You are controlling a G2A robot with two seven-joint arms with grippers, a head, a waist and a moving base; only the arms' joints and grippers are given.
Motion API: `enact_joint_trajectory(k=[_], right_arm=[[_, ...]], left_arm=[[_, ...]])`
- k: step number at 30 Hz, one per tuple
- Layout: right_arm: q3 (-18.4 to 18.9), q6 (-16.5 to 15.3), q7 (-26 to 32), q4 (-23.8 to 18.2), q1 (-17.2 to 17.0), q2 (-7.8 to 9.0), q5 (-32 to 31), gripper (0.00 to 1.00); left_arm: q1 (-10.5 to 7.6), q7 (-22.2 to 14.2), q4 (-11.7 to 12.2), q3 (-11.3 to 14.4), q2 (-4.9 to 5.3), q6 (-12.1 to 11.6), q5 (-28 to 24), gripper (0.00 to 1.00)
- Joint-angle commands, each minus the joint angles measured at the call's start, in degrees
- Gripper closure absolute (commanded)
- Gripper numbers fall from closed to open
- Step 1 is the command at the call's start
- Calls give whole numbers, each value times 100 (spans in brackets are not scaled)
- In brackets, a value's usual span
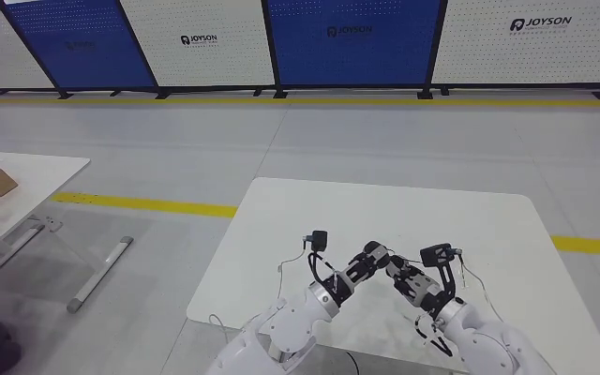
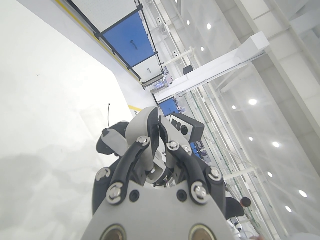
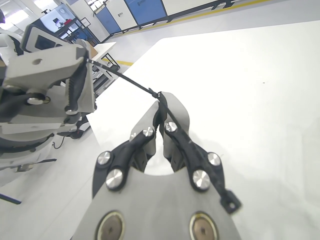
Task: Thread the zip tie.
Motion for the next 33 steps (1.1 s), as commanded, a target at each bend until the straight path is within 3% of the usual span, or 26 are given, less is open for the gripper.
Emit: enact_joint_trajectory(k=[1,15,19,26,33], right_arm=[[-1,2,10,12,12,-1,11,100],[86,30,-70,55,-35,-3,306,100],[138,18,-109,49,-67,-1,439,84],[173,20,-154,59,-101,-1,539,80],[466,-165,-40,94,-188,35,1035,76]], left_arm=[[9,2,-9,-9,2,-17,0,100],[26,178,55,-49,-4,-7,13,100],[44,193,51,-29,-9,-15,3,100],[39,277,88,-20,-15,4,92,100],[78,412,120,-115,-4,25,210,100]])
